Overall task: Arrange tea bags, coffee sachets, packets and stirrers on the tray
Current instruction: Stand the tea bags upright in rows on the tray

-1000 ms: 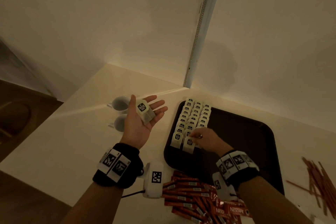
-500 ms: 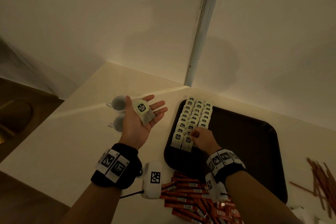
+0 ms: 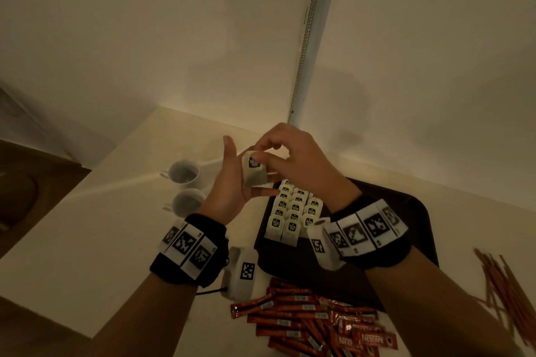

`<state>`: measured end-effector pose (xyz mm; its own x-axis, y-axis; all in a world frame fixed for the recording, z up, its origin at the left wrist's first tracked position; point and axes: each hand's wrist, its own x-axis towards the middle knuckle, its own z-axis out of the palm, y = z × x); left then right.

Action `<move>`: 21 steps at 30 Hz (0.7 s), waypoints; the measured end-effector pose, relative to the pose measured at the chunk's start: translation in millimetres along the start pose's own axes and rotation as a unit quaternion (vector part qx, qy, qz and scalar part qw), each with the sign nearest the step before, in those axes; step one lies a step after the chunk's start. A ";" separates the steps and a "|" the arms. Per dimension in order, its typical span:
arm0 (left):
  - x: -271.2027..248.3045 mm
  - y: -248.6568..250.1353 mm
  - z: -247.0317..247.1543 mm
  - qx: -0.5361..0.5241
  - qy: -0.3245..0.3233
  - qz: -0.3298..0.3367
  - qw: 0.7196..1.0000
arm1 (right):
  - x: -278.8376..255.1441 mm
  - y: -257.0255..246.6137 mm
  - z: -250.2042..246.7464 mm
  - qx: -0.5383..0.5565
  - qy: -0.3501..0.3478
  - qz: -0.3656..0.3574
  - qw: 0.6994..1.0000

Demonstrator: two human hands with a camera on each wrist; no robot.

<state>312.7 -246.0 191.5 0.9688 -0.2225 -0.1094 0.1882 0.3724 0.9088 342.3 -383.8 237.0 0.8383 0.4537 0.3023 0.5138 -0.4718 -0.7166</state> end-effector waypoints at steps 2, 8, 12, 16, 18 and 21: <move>-0.9 1.2 3.1 0.032 0.010 0.064 0.997 | 5.3 -11.8 -12.0 -0.028 0.014 -0.010 0.999; -7.8 -1.0 21.5 0.040 0.023 0.132 0.990 | 14.4 -41.5 -36.8 -0.125 0.039 -0.027 0.991; -9.8 0.2 30.3 -0.042 0.001 0.116 0.992 | 17.8 -51.1 -41.5 -0.140 0.032 -0.018 0.990; -13.4 2.8 29.4 -0.090 0.004 0.106 0.990 | 16.5 -51.2 -41.1 -0.138 0.032 -0.009 0.990; -15.1 1.2 26.8 -0.092 0.009 0.110 0.990 | 14.5 -49.7 -39.4 -0.122 0.041 -0.008 0.992; -17.0 1.1 23.9 -0.101 0.021 0.121 0.987 | 11.3 -48.1 -38.3 -0.077 0.052 -0.003 0.996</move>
<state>292.6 -263.3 204.0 0.9944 -0.0695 0.0800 -0.0246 0.5836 0.8116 334.0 -384.9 298.9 0.8458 0.3792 0.3752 0.5333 -0.5835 -0.6125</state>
